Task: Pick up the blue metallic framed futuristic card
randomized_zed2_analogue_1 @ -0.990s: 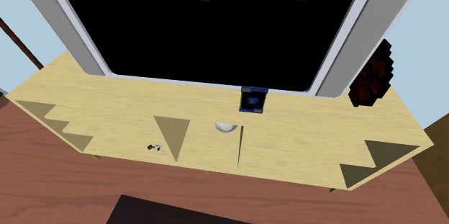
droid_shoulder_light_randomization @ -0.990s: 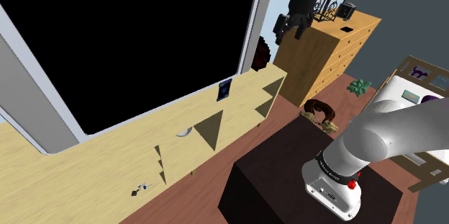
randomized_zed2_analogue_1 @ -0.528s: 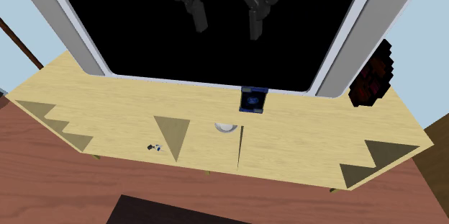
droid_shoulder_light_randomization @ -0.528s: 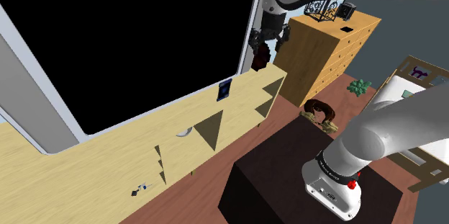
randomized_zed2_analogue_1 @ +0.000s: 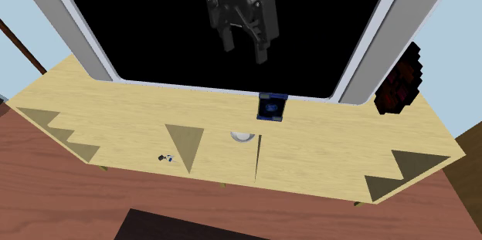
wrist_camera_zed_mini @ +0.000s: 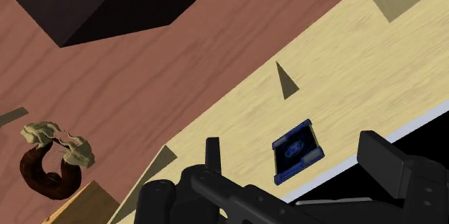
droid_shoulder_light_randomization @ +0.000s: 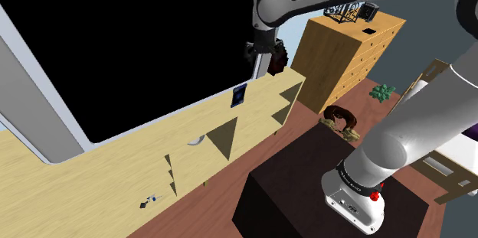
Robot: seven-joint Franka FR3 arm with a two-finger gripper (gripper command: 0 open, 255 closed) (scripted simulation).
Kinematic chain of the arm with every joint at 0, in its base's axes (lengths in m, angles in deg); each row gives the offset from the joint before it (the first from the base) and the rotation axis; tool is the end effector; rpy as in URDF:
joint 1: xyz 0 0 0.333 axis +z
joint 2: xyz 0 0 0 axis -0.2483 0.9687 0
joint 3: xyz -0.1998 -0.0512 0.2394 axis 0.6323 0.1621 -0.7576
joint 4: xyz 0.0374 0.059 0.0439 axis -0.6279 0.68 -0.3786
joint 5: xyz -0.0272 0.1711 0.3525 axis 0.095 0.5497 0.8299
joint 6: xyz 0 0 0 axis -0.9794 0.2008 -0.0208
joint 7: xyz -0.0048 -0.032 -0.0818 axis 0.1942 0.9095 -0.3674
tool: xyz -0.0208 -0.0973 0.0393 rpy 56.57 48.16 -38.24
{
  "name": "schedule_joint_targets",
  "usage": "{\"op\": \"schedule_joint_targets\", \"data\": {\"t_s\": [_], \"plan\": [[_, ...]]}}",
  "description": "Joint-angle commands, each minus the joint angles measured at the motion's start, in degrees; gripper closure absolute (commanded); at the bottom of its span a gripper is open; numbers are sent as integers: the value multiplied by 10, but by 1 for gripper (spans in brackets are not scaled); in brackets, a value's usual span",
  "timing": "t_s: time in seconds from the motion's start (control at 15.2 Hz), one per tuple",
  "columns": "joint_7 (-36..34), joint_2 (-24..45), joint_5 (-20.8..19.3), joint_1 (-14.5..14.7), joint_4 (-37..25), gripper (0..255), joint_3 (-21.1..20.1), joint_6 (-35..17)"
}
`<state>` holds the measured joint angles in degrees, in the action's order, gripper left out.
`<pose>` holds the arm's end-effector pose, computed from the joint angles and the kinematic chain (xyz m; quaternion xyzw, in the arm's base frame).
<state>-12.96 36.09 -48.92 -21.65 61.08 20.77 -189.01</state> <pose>0.5076 0.0577 0.4321 0.9421 -0.3214 -0.0151 0.0944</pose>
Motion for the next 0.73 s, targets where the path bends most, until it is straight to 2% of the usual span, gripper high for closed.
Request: {"op": "schedule_joint_targets", "data": {"t_s": [0.0, 0.66], "plan": [[-51, 53, -13, -3, -29, 0, -3, -10], [-244, 293, -48, 10, -209, 0, 30, -12]]}}
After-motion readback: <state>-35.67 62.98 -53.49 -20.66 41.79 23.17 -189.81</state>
